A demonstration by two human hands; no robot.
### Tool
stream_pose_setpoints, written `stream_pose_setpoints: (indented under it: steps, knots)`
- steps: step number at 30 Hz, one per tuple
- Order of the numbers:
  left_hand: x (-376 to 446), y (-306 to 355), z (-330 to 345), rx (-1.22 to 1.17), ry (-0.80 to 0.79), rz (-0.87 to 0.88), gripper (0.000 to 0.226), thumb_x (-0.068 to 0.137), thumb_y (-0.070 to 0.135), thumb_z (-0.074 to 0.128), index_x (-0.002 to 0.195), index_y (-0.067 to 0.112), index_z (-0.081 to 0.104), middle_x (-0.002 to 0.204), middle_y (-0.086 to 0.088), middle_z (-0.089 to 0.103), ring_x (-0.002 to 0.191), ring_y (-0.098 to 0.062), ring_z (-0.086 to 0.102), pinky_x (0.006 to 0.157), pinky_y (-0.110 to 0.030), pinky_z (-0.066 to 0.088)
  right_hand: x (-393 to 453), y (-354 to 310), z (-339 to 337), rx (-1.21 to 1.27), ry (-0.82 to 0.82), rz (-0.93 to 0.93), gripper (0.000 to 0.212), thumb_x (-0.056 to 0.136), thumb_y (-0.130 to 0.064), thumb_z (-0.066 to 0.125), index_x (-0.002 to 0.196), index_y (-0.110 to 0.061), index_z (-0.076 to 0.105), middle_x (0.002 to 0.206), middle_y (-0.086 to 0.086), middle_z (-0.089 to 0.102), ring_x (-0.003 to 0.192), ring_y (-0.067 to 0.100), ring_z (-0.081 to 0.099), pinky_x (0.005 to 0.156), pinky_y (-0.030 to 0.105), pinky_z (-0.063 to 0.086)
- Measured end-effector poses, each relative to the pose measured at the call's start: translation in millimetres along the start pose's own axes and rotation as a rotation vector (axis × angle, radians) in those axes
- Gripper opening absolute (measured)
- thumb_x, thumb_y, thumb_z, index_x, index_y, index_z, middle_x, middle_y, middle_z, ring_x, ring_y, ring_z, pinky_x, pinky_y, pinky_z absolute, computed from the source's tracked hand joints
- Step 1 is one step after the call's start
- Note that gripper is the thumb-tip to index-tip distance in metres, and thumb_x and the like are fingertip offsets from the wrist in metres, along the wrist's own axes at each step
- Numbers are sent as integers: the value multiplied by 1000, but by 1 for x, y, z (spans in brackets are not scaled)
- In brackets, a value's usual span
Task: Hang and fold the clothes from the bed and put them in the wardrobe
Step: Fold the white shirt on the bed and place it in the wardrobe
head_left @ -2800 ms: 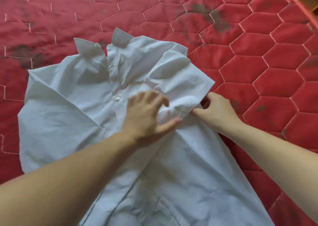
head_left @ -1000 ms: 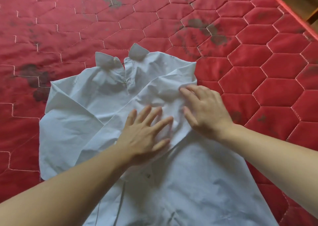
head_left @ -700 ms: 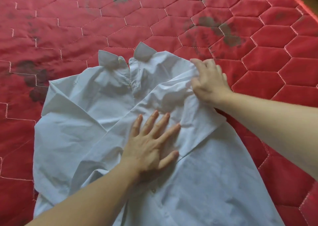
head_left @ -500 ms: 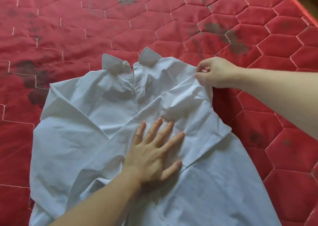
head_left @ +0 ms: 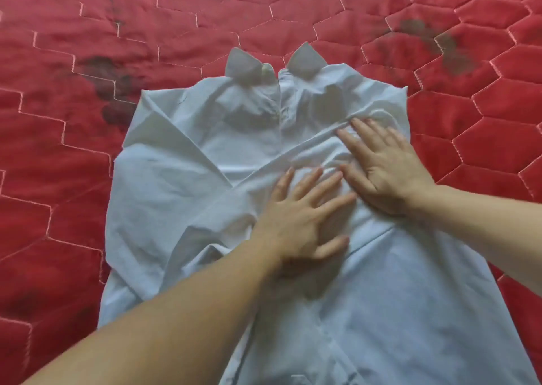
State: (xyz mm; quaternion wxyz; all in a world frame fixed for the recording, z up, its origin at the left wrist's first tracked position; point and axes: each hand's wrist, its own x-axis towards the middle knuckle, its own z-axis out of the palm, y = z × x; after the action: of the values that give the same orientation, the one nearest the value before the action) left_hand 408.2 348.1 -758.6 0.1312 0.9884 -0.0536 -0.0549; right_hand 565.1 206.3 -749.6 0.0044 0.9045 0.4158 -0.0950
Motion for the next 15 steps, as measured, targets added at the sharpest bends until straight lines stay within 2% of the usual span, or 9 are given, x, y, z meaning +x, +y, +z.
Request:
stream_pose_setpoints:
  steps: [2, 5, 8, 10, 13, 15]
  knots:
    - [-22, 1, 1, -67, -2, 1, 62, 91, 53, 49, 148, 41, 29, 162, 7, 15, 150, -18, 6, 119, -46, -1, 4, 1, 3, -35, -11, -3, 81, 83, -66, 6, 154, -29, 16, 163, 5, 10, 150, 24, 7, 120, 42, 5]
    - [-83, 7, 0, -145, 64, 4, 58, 84, 41, 66, 139, 31, 51, 152, -2, 40, 144, -26, 31, 117, -52, 20, 6, 3, -1, -159, -54, 39, 79, 86, -67, 6, 154, -27, 9, 163, 7, 6, 149, 26, 7, 119, 47, 5]
    - [-155, 4, -1, -49, 108, -7, 63, 70, 42, 78, 129, 27, 62, 140, -5, 55, 133, -28, 48, 109, -56, 33, -14, -30, -7, -129, 55, 151, 71, 93, -58, 22, 153, -19, 18, 161, 14, 10, 148, 30, 11, 118, 50, 5]
    - [-195, 2, -2, -21, 91, -95, 65, 63, 44, 80, 124, 26, 66, 135, -6, 59, 129, -28, 51, 106, -50, 37, -42, -70, -6, 7, 130, 129, 71, 90, -51, 34, 150, -14, 28, 159, 16, 17, 146, 32, 17, 118, 50, 8]
    - [-235, 4, -4, -51, 73, -279, 54, 56, 40, 78, 107, 23, 70, 107, -4, 66, 101, -31, 62, 84, -45, 46, -94, -128, 3, 134, 159, 40, 72, 82, -45, 51, 145, -11, 40, 154, 17, 30, 139, 34, 31, 115, 53, 16]
    - [-248, 5, -6, -105, 77, -341, 40, 56, 27, 75, 95, 19, 69, 86, -1, 66, 81, -29, 66, 70, -42, 49, -121, -155, 12, 142, 137, 19, 68, 82, -37, 63, 143, -13, 43, 151, 15, 35, 137, 32, 34, 114, 52, 18]
